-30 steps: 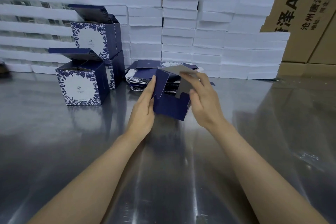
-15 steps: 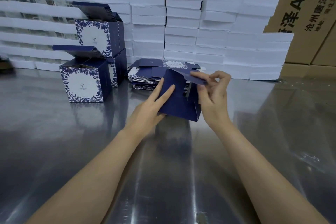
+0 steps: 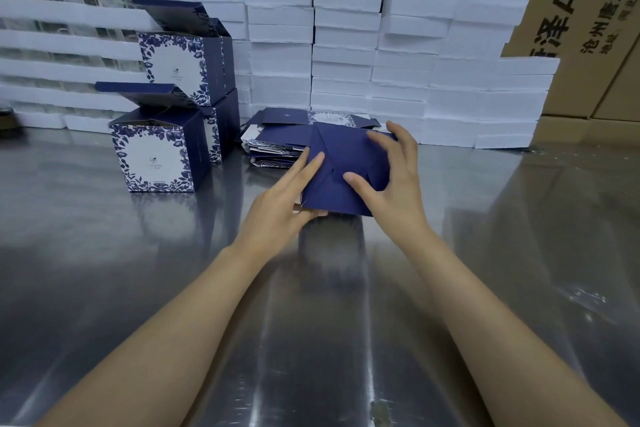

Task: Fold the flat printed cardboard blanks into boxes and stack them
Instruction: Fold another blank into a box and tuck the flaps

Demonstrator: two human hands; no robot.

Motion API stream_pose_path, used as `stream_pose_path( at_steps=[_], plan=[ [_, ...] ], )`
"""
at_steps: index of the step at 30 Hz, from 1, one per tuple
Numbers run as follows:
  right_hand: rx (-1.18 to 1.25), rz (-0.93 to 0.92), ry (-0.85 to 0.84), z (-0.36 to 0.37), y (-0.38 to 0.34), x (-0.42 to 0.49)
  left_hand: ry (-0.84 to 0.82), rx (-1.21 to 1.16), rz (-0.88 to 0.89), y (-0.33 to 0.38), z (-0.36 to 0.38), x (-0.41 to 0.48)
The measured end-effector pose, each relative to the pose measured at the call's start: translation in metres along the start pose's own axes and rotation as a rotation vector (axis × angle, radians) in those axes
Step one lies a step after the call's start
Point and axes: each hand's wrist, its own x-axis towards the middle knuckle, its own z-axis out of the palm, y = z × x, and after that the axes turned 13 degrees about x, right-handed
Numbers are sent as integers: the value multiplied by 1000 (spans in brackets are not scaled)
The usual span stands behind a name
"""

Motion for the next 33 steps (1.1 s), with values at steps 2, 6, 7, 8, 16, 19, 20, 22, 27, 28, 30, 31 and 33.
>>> stream_pose_path(
  at_steps=[2,6,7,8,16,19,20,22,27,28,30,31,33],
  plan=[
    [-71,-41,16,0,2,1,1,-15,-13,1,1,-1],
    [-259,-117,85,-1,6,-2,11,-50,22,4,1,-3],
    [-299,-117,106,-2,6,-2,24,-37,42,5,2,-3],
    [-329,-114,120,-2,5,-1,37,-16,64,6,2,-3],
    [63,-21,279,-12,6,6,22,-9,11,6,-8,-2],
    [268,167,230,-13,6,7,107,-350,-129,11,-1,0],
    [281,190,198,-11,5,5,121,-408,-159,11,1,0],
    [209,146,149,-5,3,0,130,-432,-183,13,3,1],
    [3,-190,79,5,0,-6,307,-493,-230,18,-1,5],
    [-1,-251,68,6,0,-5,342,-468,-228,20,-2,7],
    [16,-331,25,10,1,-5,392,-374,-192,25,0,9],
    [30,-344,-5,13,3,-5,406,-328,-161,27,2,8],
    [44,-287,-56,16,11,-9,381,-288,-163,26,9,5]
  ],
)
